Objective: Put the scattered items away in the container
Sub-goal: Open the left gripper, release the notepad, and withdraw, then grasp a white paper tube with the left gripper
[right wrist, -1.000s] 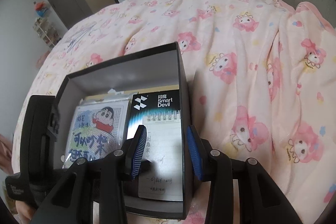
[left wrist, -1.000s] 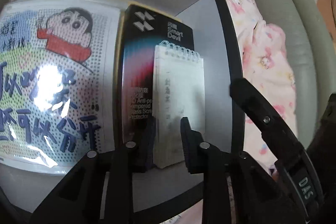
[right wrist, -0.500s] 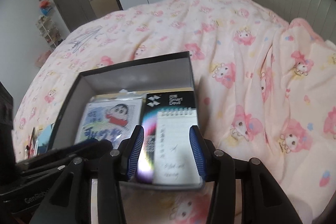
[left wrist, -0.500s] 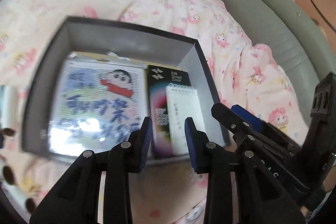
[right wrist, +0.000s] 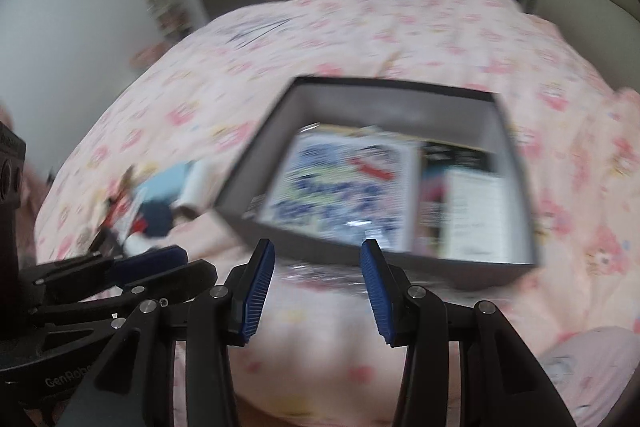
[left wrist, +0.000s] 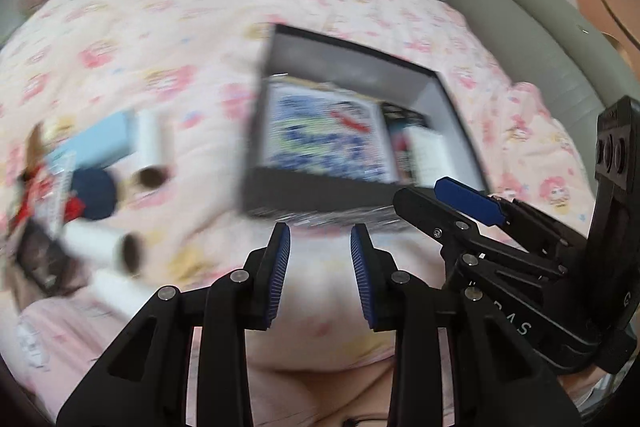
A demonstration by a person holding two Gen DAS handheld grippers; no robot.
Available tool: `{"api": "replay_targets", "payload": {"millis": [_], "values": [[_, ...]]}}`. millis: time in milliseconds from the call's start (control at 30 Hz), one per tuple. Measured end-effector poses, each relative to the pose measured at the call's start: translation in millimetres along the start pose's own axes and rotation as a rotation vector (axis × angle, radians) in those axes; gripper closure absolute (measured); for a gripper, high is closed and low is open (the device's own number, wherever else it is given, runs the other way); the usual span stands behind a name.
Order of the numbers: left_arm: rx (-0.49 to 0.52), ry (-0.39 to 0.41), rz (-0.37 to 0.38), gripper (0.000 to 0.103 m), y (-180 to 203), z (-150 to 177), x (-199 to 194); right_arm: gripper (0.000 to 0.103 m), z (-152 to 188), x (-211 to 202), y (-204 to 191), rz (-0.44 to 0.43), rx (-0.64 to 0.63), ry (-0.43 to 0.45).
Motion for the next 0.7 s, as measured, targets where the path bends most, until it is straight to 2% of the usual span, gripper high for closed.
{"api": "replay_targets", "payload": {"millis": [100,200,267,400,500,567,700], "values": [[-0.077,0.009,-0.027,0.072,-45,9,-12,0.062,3,18,-43,-0.086,-0.034,-0.038],[-0.177,0.003,-0.081,0.063,-93,9,-16,0.062,10,44,-82,-0.188,-0.043,-0.098],[-0.245,-0.005,-0.119,0.062,-125,10,-12,0.062,18,62,-102,-0.228,-0.042,-0.153],[-0.35,-0.055,-0.183,0.062,-177,10,8,0.062,32,99,-129,-0.238,-0.041,-0.238],[-0.434,-0.082,-0.201,0.061,-206,11,26,0.062,37,118,-143,-0.245,-0.044,-0.283],[-0.479,-0.083,-0.19,0.057,-219,10,35,0.061,38,129,-152,-0.243,-0.058,-0.311],[-0.531,-0.088,-0.132,0.056,-233,5,46,0.059,40,147,-163,-0.241,-0.074,-0.338]]}}
Point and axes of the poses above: each gripper's, at about its wrist camera, not at the fingertips, and x roughly the way its jaws point, y to its right, z to its underside, the point moved 5 cm from there along x, roughly the way its jaws point
